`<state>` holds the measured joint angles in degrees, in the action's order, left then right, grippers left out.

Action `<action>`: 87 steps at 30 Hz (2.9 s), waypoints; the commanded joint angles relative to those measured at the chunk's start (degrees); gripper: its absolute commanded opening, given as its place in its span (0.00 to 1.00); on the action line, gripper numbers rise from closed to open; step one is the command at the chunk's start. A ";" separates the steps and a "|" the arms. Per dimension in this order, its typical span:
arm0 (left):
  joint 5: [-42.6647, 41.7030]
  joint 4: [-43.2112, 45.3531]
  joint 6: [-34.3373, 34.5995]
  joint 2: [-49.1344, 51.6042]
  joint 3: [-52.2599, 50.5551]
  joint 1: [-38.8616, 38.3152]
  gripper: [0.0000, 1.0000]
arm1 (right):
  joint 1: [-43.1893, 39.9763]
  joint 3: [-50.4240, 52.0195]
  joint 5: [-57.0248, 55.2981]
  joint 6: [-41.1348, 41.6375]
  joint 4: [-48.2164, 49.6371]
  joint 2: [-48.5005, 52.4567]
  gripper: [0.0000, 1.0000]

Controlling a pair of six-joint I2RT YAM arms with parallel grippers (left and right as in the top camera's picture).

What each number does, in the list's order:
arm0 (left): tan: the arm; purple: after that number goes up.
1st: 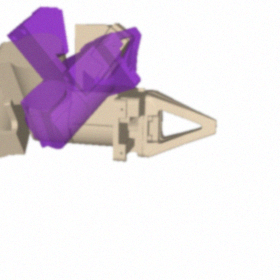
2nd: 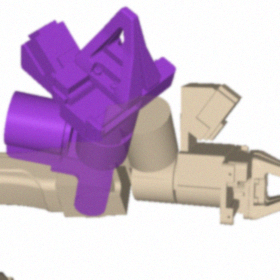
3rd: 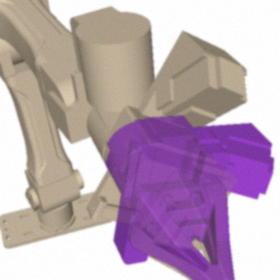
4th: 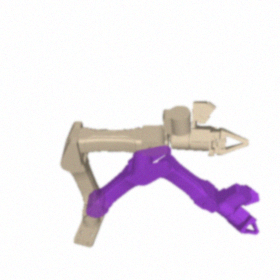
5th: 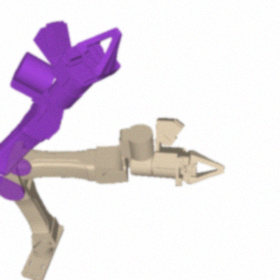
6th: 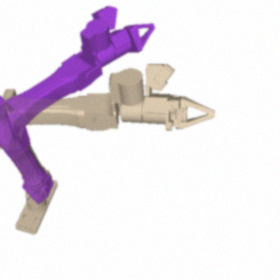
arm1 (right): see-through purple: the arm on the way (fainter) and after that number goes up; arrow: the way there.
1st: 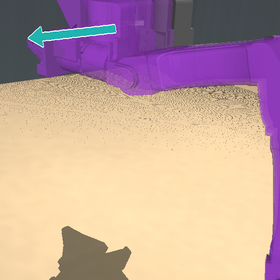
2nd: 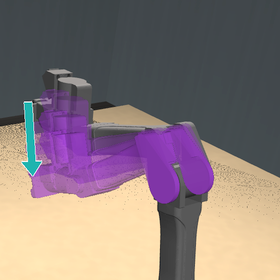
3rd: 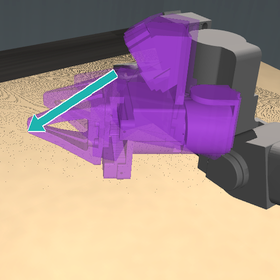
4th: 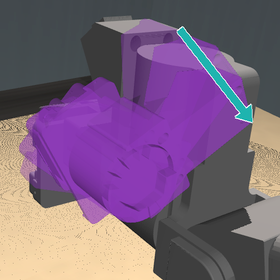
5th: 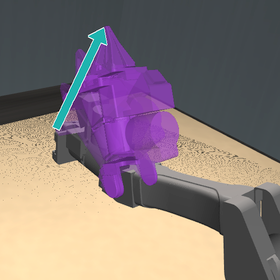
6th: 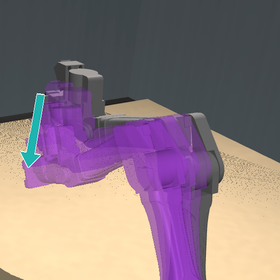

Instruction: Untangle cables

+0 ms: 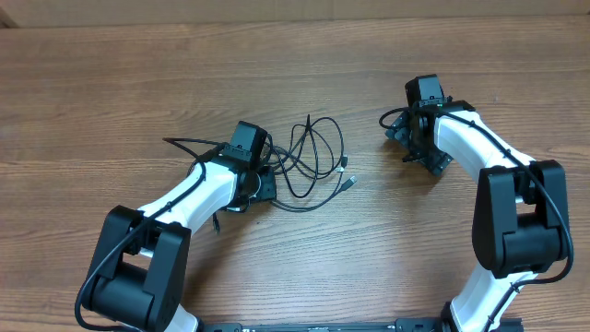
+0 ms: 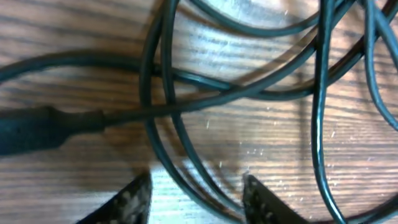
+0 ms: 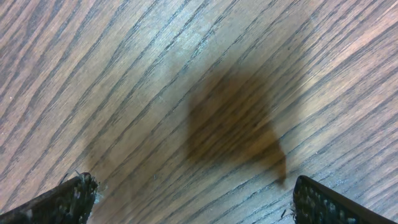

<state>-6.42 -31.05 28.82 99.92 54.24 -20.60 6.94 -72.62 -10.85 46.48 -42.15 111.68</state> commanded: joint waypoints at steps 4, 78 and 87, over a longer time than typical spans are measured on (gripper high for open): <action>-4.48 -1.07 1.25 1.05 -2.34 -0.11 0.64 | -0.04 0.26 -0.31 0.20 0.13 -0.61 1.00; 16.94 -22.38 -10.54 1.22 36.28 -3.19 0.57 | -0.04 0.26 -0.31 0.20 0.13 -0.61 1.00; 6.73 -12.57 1.44 2.91 22.12 -6.64 0.45 | -0.04 0.26 -0.31 0.20 0.11 -0.61 1.00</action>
<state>6.92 -47.07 25.26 101.06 81.43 -25.34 6.94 -72.62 -10.83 46.48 -42.19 111.68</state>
